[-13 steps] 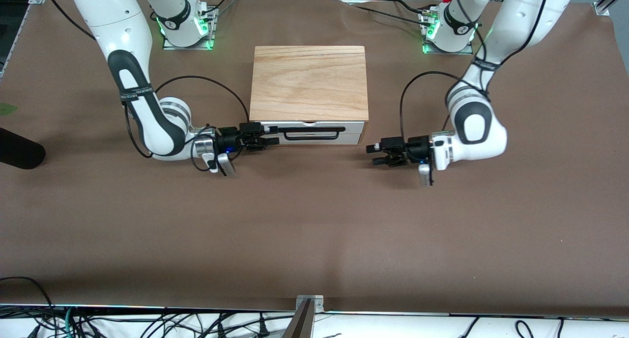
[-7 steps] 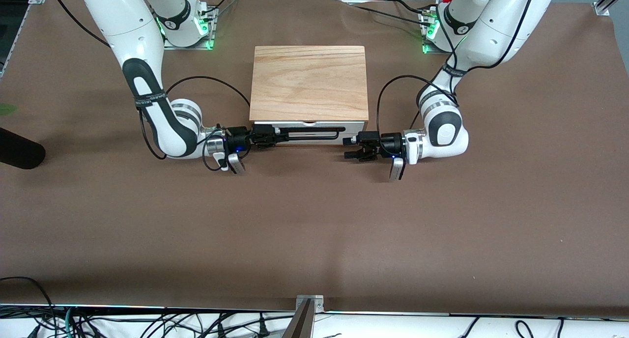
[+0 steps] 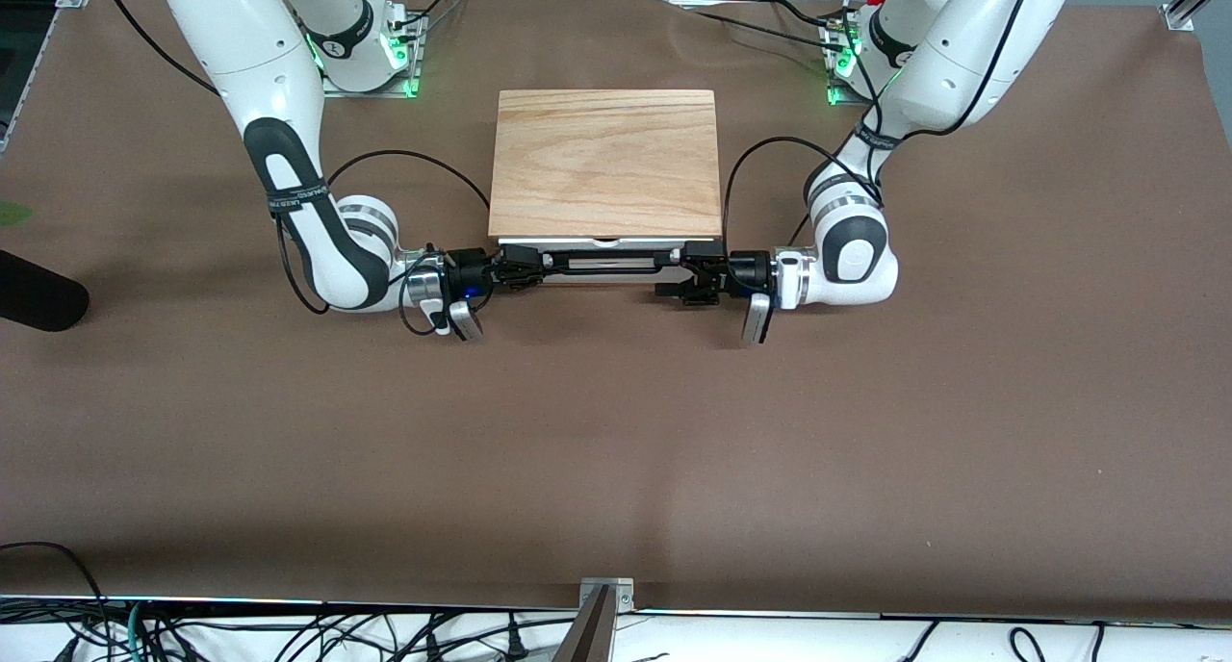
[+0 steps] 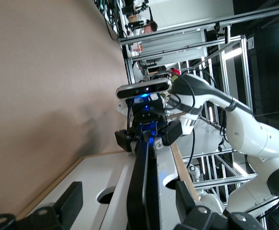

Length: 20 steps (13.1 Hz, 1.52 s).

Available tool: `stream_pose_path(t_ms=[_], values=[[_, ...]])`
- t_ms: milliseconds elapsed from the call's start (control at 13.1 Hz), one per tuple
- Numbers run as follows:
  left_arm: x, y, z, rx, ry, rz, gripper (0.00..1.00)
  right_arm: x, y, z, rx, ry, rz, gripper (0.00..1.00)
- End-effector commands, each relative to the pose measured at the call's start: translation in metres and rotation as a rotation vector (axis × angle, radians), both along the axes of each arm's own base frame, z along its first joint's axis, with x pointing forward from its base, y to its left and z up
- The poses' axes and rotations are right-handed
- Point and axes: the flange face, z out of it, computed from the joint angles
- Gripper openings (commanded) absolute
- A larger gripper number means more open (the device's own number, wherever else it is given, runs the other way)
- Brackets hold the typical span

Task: Pull top drawer with both arms simultaneously
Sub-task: 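Close the left gripper and the right gripper on the handle ends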

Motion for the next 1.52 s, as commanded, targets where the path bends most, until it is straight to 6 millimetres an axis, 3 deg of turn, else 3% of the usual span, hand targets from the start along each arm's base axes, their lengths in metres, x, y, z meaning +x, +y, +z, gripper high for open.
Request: stream_pose_path(t_ms=[0,76,152,381,686,914,1219,1448], values=[[-0.004,-0.006,-0.004,-0.019,-0.022,0.009,0.71,0.002,0.005,-0.002,0.020,0.002,0.004,0.00],[-0.004,-0.006,-0.004,-0.019,-0.022,0.009,0.67,0.002,0.004,-0.003,0.019,0.004,0.003,0.00],[-0.005,-0.006,-0.005,-0.020,-0.022,0.008,0.53,0.002,0.004,-0.002,0.021,0.003,0.002,0.00],[-0.014,-0.014,-0.003,-0.027,-0.010,-0.008,0.38,0.003,0.002,-0.002,0.021,0.003,-0.001,0.00],[-0.025,-0.010,0.003,-0.022,0.000,-0.013,0.27,0.004,0.002,-0.001,0.022,0.001,-0.002,0.00],[-0.038,-0.011,-0.005,-0.017,0.027,-0.023,0.00,0.005,0.002,0.001,0.029,-0.002,-0.002,0.00],[-0.047,-0.008,-0.014,-0.007,0.047,-0.026,0.00,0.015,0.003,0.009,0.039,-0.025,-0.005,0.00],[-0.042,-0.005,-0.014,-0.006,0.049,-0.017,0.00,0.018,0.003,0.011,0.037,-0.029,-0.006,0.00]])
